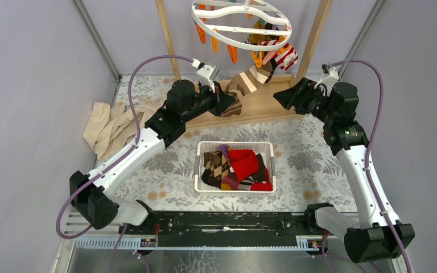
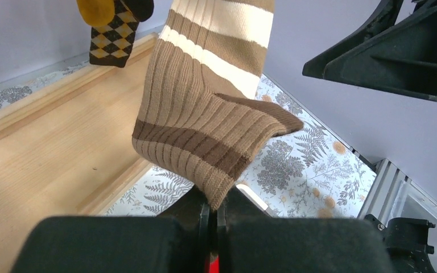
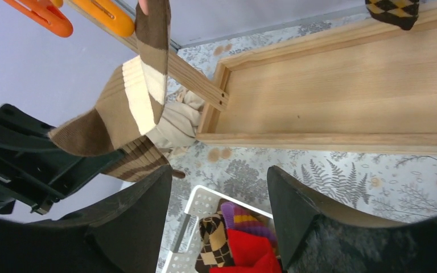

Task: Remove the socks clipped to the hanger
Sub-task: Remove the sock from the hanger.

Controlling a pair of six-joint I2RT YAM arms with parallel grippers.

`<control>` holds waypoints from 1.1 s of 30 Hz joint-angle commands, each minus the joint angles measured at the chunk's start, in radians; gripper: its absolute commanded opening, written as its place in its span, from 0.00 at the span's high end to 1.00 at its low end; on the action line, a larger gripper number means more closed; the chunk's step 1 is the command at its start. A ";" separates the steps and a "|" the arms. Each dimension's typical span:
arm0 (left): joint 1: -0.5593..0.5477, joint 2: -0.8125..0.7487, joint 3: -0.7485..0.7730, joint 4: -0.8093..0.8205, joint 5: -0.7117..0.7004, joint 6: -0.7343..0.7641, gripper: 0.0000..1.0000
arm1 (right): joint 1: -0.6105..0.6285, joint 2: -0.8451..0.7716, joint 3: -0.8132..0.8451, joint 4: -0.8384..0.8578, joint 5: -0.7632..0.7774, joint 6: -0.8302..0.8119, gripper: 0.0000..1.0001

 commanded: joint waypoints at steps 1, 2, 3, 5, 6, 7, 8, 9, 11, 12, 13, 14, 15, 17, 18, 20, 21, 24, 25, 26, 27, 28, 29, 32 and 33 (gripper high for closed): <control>0.009 -0.018 0.021 -0.017 0.016 -0.014 1.00 | -0.031 0.008 -0.028 0.144 -0.131 0.107 0.31; 0.009 -0.020 0.020 -0.016 0.014 -0.016 1.00 | -0.032 0.006 -0.033 0.147 -0.137 0.107 0.31; 0.009 -0.022 0.019 -0.018 0.014 -0.018 1.00 | -0.033 0.005 -0.040 0.150 -0.143 0.107 0.30; 0.009 -0.022 0.023 -0.026 0.017 -0.020 1.00 | -0.035 0.004 -0.054 0.158 -0.150 0.110 0.29; 0.009 -0.024 0.024 -0.029 0.018 -0.022 1.00 | -0.037 0.005 -0.060 0.161 -0.155 0.112 0.29; 0.009 -0.027 0.023 -0.030 0.020 -0.025 1.00 | -0.039 0.007 -0.065 0.166 -0.160 0.114 0.29; 0.009 -0.030 0.022 -0.029 0.021 -0.028 1.00 | -0.040 0.011 -0.068 0.166 -0.168 0.118 0.27; 0.009 -0.033 0.019 -0.028 0.024 -0.031 1.00 | -0.043 0.014 -0.071 0.166 -0.174 0.118 0.26; 0.009 -0.039 0.015 -0.025 0.028 -0.036 1.00 | -0.044 0.016 -0.076 0.163 -0.183 0.118 0.17; 0.009 -0.042 0.013 -0.025 0.029 -0.038 1.00 | -0.044 0.016 -0.079 0.161 -0.184 0.118 0.14; 0.009 -0.044 0.010 -0.025 0.032 -0.040 1.00 | -0.045 0.016 -0.083 0.159 -0.187 0.116 0.13; 0.009 -0.046 0.009 -0.025 0.032 -0.041 1.00 | -0.045 0.018 -0.086 0.159 -0.189 0.117 0.12; 0.009 -0.048 0.007 -0.025 0.033 -0.041 1.00 | -0.046 0.023 -0.088 0.160 -0.195 0.119 0.11; 0.009 -0.051 0.002 -0.025 0.034 -0.042 1.00 | -0.047 0.035 -0.091 0.162 -0.206 0.131 0.04; 0.009 -0.053 0.000 -0.025 0.034 -0.041 1.00 | -0.048 0.045 -0.092 0.163 -0.206 0.144 0.01; 0.009 -0.058 -0.002 -0.025 0.034 -0.042 1.00 | -0.053 0.074 -0.076 0.140 -0.196 0.180 0.00; 0.009 -0.060 -0.004 -0.026 0.033 -0.042 1.00 | -0.054 0.089 -0.058 0.121 -0.180 0.200 0.00; 0.010 -0.066 -0.007 -0.026 0.033 -0.040 1.00 | -0.058 0.128 -0.007 0.037 -0.099 0.253 0.00; 0.009 -0.067 -0.008 -0.026 0.033 -0.040 1.00 | -0.059 0.138 0.011 0.009 -0.066 0.256 0.00; 0.009 -0.069 -0.010 -0.026 0.033 -0.040 1.00 | -0.059 0.145 0.025 -0.014 -0.038 0.261 0.00; 0.009 -0.070 -0.010 -0.026 0.033 -0.040 1.00 | -0.062 0.148 0.033 -0.025 -0.024 0.262 0.00; 0.009 -0.069 -0.010 -0.028 0.034 -0.040 1.00 | -0.064 0.146 0.034 -0.026 -0.010 0.267 0.00; 0.009 -0.070 -0.011 -0.028 0.035 -0.040 1.00 | -0.068 0.144 0.031 -0.020 -0.003 0.273 0.00; 0.009 -0.071 -0.010 -0.028 0.037 -0.042 1.00 | -0.076 0.126 0.015 0.020 0.013 0.273 0.00; 0.009 -0.072 -0.012 -0.028 0.037 -0.043 1.00 | -0.077 0.117 0.007 0.038 0.016 0.270 0.00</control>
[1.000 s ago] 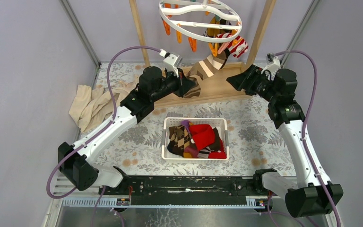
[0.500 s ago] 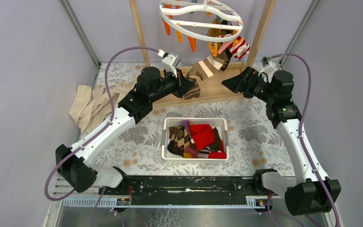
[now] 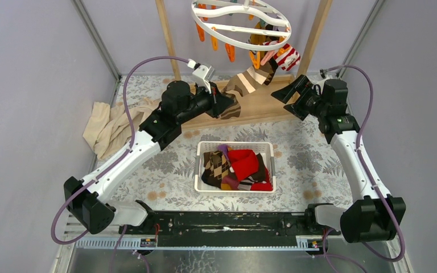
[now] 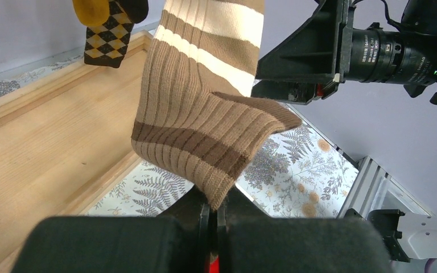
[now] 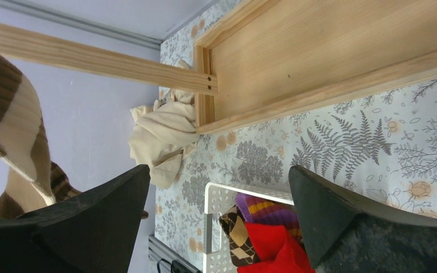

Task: Remove the socks clipped to the hanger
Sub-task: Remove the sock from the hanger.

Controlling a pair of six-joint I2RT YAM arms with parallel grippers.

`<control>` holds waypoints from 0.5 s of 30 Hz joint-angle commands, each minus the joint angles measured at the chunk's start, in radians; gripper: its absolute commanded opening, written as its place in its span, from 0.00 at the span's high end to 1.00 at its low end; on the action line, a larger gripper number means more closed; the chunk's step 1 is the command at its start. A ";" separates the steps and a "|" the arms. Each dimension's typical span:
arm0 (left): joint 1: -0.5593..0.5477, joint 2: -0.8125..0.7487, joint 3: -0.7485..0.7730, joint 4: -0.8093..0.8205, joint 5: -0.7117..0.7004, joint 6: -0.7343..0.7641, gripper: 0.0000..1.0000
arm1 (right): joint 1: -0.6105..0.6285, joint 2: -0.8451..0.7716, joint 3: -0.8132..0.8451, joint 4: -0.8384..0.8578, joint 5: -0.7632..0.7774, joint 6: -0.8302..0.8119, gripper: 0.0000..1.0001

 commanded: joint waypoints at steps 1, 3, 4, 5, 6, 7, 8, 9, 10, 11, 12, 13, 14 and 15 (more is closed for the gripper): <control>0.010 -0.024 -0.006 0.017 0.014 -0.007 1.00 | -0.012 -0.049 0.027 0.069 0.055 0.021 0.00; 0.009 -0.026 -0.004 0.017 0.016 -0.008 0.99 | -0.014 -0.063 0.018 0.093 0.065 0.016 0.00; 0.009 -0.027 -0.004 0.015 0.016 -0.008 0.99 | -0.013 -0.065 0.018 0.099 0.062 0.007 0.00; 0.009 -0.027 -0.003 0.015 0.016 -0.008 0.99 | -0.014 -0.064 0.024 0.100 0.057 -0.001 0.00; 0.009 -0.028 -0.003 0.015 0.016 -0.008 0.99 | -0.014 -0.060 0.032 0.094 0.053 -0.004 0.00; 0.010 -0.026 -0.002 0.016 0.017 -0.010 0.99 | -0.014 -0.054 0.042 0.085 0.052 -0.008 0.00; 0.009 -0.026 -0.002 0.017 0.019 -0.011 0.99 | -0.014 -0.048 0.053 0.071 0.049 -0.015 0.00; 0.009 -0.025 0.000 0.018 0.020 -0.014 0.99 | -0.014 -0.045 0.059 0.072 0.041 -0.024 0.00; 0.009 -0.024 -0.001 0.019 0.023 -0.015 0.99 | -0.014 -0.043 0.062 0.075 0.031 -0.026 0.00; 0.009 -0.025 0.000 0.021 0.027 -0.018 0.99 | -0.014 -0.044 0.063 0.087 0.026 -0.026 0.00; 0.010 -0.025 0.001 0.021 0.027 -0.020 0.99 | -0.014 -0.046 0.064 0.092 0.028 -0.027 0.00; 0.009 -0.024 0.003 0.020 0.030 -0.022 0.99 | -0.014 -0.049 0.066 0.097 0.030 -0.029 0.00; 0.009 -0.025 0.005 0.020 0.035 -0.025 0.99 | -0.013 -0.049 0.066 0.103 0.032 -0.031 0.00; 0.009 -0.026 0.008 0.018 0.037 -0.027 0.99 | -0.014 -0.049 0.068 0.105 0.037 -0.034 0.00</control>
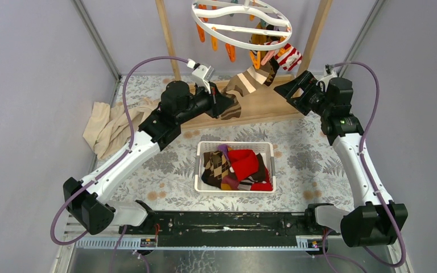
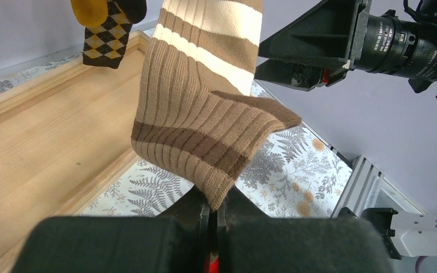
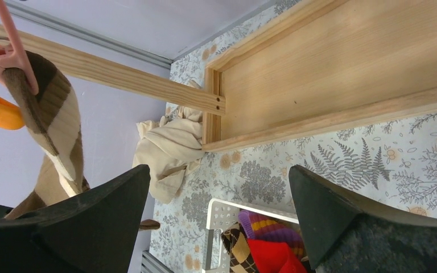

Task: Remove the socks clipped to the hanger
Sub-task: Remove the sock from the hanger.

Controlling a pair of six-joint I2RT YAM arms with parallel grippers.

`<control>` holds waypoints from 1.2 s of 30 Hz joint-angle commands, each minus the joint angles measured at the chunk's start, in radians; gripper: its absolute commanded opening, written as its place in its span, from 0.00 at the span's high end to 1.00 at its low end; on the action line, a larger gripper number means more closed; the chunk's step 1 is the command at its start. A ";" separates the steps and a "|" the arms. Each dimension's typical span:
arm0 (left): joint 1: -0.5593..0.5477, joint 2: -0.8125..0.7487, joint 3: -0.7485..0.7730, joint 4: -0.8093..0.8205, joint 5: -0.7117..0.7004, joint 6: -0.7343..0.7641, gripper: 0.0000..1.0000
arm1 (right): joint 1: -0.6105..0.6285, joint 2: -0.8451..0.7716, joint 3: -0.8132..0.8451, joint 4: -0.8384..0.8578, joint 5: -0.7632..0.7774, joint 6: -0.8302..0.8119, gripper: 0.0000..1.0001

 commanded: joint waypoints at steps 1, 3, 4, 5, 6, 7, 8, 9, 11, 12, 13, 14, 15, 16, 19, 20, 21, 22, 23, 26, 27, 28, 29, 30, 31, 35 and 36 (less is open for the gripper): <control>0.009 -0.021 0.011 0.017 0.032 -0.021 0.99 | -0.005 -0.012 0.055 0.062 0.006 -0.028 0.00; 0.010 -0.025 0.011 0.018 0.046 -0.034 0.99 | -0.006 -0.008 0.064 0.046 0.017 -0.038 0.01; 0.009 -0.027 0.010 0.019 0.052 -0.039 0.99 | -0.007 -0.007 0.068 0.028 0.027 -0.045 0.01; 0.009 -0.027 0.010 0.020 0.060 -0.047 0.99 | -0.010 -0.007 0.071 0.010 0.043 -0.050 0.01; 0.010 -0.028 0.011 0.020 0.069 -0.053 0.99 | -0.013 -0.008 0.072 -0.004 0.053 -0.056 0.01; 0.009 -0.026 0.010 0.022 0.079 -0.060 0.99 | -0.019 -0.009 0.069 -0.012 0.056 -0.061 0.01; 0.010 -0.026 0.008 0.023 0.085 -0.067 0.99 | -0.025 -0.013 0.065 -0.017 0.054 -0.064 0.01; 0.008 -0.026 0.007 0.024 0.094 -0.074 0.99 | -0.030 -0.017 0.058 -0.017 0.050 -0.066 0.01; 0.008 -0.029 0.001 0.024 0.106 -0.083 0.99 | -0.043 -0.029 0.038 -0.006 0.035 -0.067 0.03; 0.008 -0.032 -0.002 0.023 0.108 -0.088 0.99 | -0.046 -0.035 0.028 0.007 0.026 -0.066 0.04; 0.008 -0.036 -0.006 0.022 0.110 -0.091 0.99 | -0.047 -0.043 0.017 0.023 0.014 -0.064 0.06; 0.008 -0.039 -0.012 0.022 0.111 -0.096 0.99 | -0.046 -0.049 0.009 0.050 0.002 -0.061 0.08; 0.008 -0.042 -0.014 0.022 0.114 -0.102 0.99 | -0.047 -0.052 0.002 0.076 -0.015 -0.056 0.10; 0.008 -0.042 -0.017 0.022 0.119 -0.107 0.99 | -0.072 -0.052 0.002 0.101 -0.032 -0.049 0.12; 0.007 -0.040 -0.026 0.021 0.127 -0.115 0.99 | -0.075 -0.031 0.024 0.218 -0.101 -0.006 0.20; 0.006 -0.039 -0.027 0.019 0.126 -0.115 0.99 | -0.075 -0.019 0.037 0.257 -0.119 0.013 0.24; 0.006 -0.038 -0.029 0.020 0.126 -0.115 0.99 | -0.074 -0.003 0.055 0.285 -0.133 0.029 0.28; 0.007 -0.035 -0.030 0.020 0.125 -0.115 0.99 | -0.074 0.014 0.075 0.311 -0.145 0.045 0.32; 0.007 -0.034 -0.030 0.019 0.125 -0.115 0.99 | -0.074 0.034 0.095 0.326 -0.150 0.057 0.34; 0.006 -0.031 -0.027 0.019 0.122 -0.113 0.99 | -0.072 0.091 0.156 0.363 -0.151 0.084 0.39; 0.006 -0.030 -0.026 0.020 0.122 -0.112 0.99 | -0.070 0.107 0.173 0.373 -0.149 0.088 0.39; 0.006 -0.029 -0.025 0.019 0.121 -0.111 0.99 | -0.066 0.123 0.195 0.378 -0.142 0.088 0.39; 0.006 -0.026 -0.025 0.020 0.122 -0.112 0.99 | -0.060 0.141 0.215 0.381 -0.137 0.081 0.39; 0.006 -0.024 -0.024 0.019 0.124 -0.112 0.99 | -0.058 0.155 0.231 0.388 -0.131 0.074 0.40; 0.006 -0.021 -0.022 0.021 0.125 -0.113 0.99 | -0.028 0.171 0.247 0.392 -0.119 0.061 0.41; 0.006 -0.014 -0.016 0.023 0.131 -0.115 0.99 | 0.012 0.224 0.294 0.436 -0.103 0.051 0.49; 0.006 -0.013 -0.014 0.023 0.132 -0.115 0.99 | 0.021 0.234 0.300 0.450 -0.099 0.049 0.50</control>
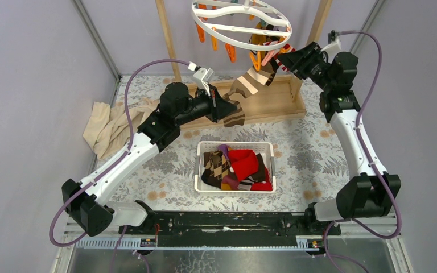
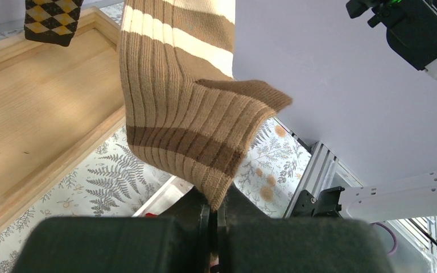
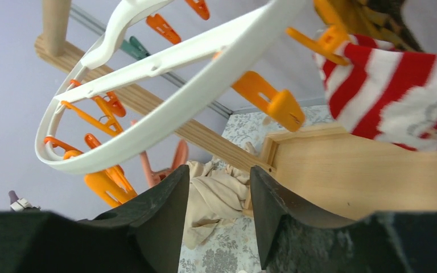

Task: Remove the socks clipped to the hanger
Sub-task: Remove the sock from the hanger.

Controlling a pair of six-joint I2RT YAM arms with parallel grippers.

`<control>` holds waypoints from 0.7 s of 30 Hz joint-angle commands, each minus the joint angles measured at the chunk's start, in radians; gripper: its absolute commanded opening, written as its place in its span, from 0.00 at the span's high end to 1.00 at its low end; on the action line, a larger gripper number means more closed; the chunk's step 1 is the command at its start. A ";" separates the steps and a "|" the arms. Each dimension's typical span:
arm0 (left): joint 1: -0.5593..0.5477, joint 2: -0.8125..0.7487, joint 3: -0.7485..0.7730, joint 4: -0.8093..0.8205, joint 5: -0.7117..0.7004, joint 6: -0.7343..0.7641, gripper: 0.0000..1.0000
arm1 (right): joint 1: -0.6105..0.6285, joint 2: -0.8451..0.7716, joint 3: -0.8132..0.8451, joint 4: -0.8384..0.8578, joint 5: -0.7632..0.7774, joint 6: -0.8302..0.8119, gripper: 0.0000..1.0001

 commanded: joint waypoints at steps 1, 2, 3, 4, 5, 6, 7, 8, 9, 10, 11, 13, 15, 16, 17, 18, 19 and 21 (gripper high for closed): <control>0.006 0.006 0.010 0.024 0.021 -0.009 0.99 | 0.050 0.033 0.079 0.129 0.010 -0.013 0.51; 0.006 0.007 0.012 0.024 0.022 -0.009 0.99 | 0.056 0.043 0.083 0.137 0.006 -0.010 0.51; 0.006 0.008 0.013 0.024 0.022 -0.008 0.99 | 0.065 0.051 0.095 0.145 0.006 -0.009 0.51; 0.006 0.008 0.014 0.024 0.022 -0.009 0.99 | 0.071 0.057 0.100 0.148 0.007 -0.009 0.52; 0.006 0.008 0.016 0.024 0.022 -0.009 0.99 | 0.078 0.060 0.102 0.153 0.011 -0.009 0.53; 0.006 0.010 0.017 0.024 0.023 -0.009 0.99 | 0.082 0.060 0.101 0.157 0.015 -0.009 0.53; 0.006 0.010 0.018 0.024 0.024 -0.009 0.99 | 0.086 0.058 0.098 0.155 0.020 -0.011 0.53; 0.006 0.011 0.018 0.024 0.023 -0.009 0.99 | 0.089 0.056 0.096 0.157 0.023 -0.012 0.53; 0.007 0.011 0.019 0.025 0.025 -0.009 0.99 | 0.092 0.053 0.092 0.159 0.025 -0.014 0.53; 0.007 0.011 0.018 0.025 0.025 -0.010 0.99 | 0.093 0.052 0.090 0.159 0.028 -0.014 0.52; 0.006 0.011 0.017 0.026 0.027 -0.010 0.99 | 0.095 0.051 0.088 0.162 0.029 -0.015 0.51; 0.006 0.009 0.018 0.026 0.027 -0.010 0.99 | 0.096 0.053 0.089 0.163 0.028 -0.015 0.49; 0.006 0.007 0.016 0.026 0.025 -0.010 0.99 | 0.097 0.049 0.088 0.149 0.037 -0.016 0.51; 0.006 0.007 0.017 0.025 0.025 -0.010 0.99 | 0.097 0.043 0.085 0.139 0.043 -0.019 0.52; 0.006 0.006 0.016 0.025 0.026 -0.010 0.99 | 0.097 0.035 0.079 0.135 0.048 -0.026 0.52; 0.006 0.006 0.016 0.025 0.026 -0.010 0.99 | 0.096 0.025 0.069 0.132 0.053 -0.028 0.52; 0.006 0.006 0.016 0.025 0.025 -0.010 0.99 | 0.096 0.014 0.057 0.128 0.060 -0.033 0.52; 0.007 0.005 0.015 0.025 0.025 -0.011 0.99 | 0.096 -0.007 0.038 0.114 0.075 -0.045 0.52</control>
